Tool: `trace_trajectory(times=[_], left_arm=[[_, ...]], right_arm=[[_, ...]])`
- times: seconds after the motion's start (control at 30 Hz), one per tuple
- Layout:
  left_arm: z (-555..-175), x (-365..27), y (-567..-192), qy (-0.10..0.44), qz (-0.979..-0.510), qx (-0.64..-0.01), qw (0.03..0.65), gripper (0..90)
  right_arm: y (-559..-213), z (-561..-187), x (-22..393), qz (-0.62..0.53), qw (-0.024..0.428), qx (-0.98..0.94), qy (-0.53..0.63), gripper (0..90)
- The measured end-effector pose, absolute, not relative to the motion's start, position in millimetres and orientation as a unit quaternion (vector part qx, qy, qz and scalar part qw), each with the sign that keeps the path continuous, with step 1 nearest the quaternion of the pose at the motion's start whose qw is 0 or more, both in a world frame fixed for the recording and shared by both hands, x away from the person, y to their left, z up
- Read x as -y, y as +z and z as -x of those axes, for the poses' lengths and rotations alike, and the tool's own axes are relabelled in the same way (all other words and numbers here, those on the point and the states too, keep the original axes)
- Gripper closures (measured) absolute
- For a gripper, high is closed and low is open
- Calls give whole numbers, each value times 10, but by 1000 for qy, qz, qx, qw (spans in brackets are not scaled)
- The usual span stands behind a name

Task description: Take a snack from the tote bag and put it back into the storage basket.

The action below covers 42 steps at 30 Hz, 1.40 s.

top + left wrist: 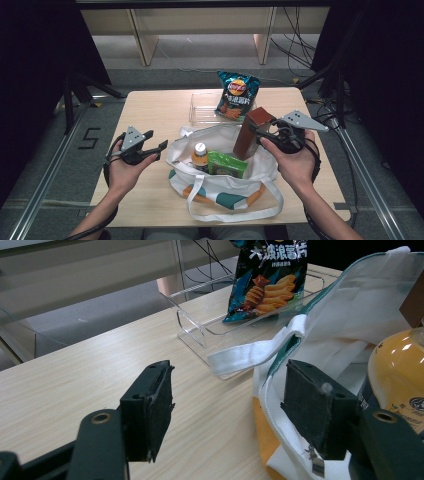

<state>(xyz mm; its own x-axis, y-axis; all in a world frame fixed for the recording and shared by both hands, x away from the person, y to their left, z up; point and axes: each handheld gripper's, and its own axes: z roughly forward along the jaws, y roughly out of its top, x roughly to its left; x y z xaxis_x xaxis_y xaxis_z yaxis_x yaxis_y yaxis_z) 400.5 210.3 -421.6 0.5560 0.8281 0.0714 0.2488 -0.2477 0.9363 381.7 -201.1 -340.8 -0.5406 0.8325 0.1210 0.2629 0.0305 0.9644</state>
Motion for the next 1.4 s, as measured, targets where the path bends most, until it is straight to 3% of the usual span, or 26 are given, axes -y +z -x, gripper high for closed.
trace_trajectory(times=[1.4], left_arm=[[-4014,-2090,-4220,295,-733,-364,494,355]], right_arm=[[-3100,-4003,1964,-411,274,-645,583,393]])
